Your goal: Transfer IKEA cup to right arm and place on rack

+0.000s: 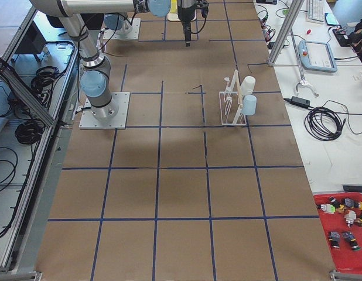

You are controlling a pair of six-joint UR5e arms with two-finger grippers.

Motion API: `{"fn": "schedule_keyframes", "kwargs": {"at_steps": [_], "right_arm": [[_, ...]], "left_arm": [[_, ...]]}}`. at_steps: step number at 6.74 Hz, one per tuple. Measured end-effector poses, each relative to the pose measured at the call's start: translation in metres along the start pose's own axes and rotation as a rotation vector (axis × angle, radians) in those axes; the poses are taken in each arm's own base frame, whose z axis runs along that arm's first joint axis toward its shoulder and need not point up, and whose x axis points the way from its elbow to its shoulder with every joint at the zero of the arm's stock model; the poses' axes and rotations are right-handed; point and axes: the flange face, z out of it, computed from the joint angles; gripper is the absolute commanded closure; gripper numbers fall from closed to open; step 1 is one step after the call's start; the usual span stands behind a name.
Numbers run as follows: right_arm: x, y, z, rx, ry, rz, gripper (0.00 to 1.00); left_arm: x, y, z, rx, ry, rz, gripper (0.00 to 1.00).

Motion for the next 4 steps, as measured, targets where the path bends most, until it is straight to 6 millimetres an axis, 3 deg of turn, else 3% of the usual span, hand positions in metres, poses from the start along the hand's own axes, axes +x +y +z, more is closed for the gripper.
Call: {"fn": "schedule_keyframes", "kwargs": {"at_steps": [1, 4], "right_arm": [[0.002, -0.003, 0.002, -0.001, 0.002, 0.007, 0.00], [0.032, -0.009, -0.004, 0.010, -0.011, 0.073, 0.00]], "left_arm": [[0.000, 0.000, 0.001, -0.001, 0.000, 0.000, 0.00], [0.000, -0.001, 0.002, -0.002, 0.000, 0.000, 0.00]]}}
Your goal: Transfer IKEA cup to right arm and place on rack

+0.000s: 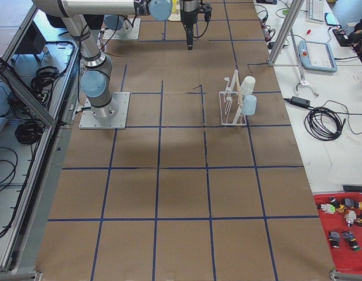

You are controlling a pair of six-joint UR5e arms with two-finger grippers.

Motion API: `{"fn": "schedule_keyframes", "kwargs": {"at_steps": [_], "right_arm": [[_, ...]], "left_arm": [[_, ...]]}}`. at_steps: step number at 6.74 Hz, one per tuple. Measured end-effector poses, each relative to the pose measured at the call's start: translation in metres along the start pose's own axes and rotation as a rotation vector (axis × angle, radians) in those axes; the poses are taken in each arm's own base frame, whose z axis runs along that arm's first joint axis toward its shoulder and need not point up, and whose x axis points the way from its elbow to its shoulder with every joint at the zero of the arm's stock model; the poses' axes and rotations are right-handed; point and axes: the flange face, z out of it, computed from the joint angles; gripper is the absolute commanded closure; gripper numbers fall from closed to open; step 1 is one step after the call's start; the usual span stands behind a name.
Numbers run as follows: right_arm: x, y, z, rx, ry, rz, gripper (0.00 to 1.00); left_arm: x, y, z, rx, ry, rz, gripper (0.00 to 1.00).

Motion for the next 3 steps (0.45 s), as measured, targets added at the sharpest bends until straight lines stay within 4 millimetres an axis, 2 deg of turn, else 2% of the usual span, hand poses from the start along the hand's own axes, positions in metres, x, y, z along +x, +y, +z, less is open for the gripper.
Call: {"fn": "schedule_keyframes", "kwargs": {"at_steps": [3], "right_arm": [[0.0023, -0.0002, -0.0037, 0.008, -0.004, -0.006, 0.00]], "left_arm": [[0.0000, -0.0009, 0.0011, -0.002, 0.000, 0.000, 0.00]]}}
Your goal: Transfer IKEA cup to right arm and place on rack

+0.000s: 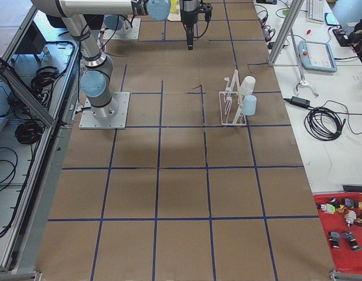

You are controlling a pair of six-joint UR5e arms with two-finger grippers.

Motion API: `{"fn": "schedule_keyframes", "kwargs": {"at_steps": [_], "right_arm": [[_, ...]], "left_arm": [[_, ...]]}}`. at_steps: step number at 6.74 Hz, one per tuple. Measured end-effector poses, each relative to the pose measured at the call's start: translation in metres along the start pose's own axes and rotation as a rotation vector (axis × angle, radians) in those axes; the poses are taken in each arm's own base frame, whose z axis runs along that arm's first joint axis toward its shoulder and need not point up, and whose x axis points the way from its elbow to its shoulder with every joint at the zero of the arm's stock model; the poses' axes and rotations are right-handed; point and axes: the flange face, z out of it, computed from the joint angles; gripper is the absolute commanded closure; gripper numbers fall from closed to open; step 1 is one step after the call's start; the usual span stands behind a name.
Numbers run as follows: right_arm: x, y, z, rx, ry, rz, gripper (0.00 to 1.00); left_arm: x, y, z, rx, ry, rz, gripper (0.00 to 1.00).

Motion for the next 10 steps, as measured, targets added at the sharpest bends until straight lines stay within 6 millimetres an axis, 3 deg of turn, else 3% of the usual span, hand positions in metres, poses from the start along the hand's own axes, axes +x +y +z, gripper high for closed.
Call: {"fn": "schedule_keyframes", "kwargs": {"at_steps": [10], "right_arm": [[-0.0001, -0.0004, -0.0014, 0.007, 0.000, 0.000, 0.00]], "left_arm": [[0.0000, 0.0000, 0.0012, -0.003, 0.001, 0.000, 0.00]]}}
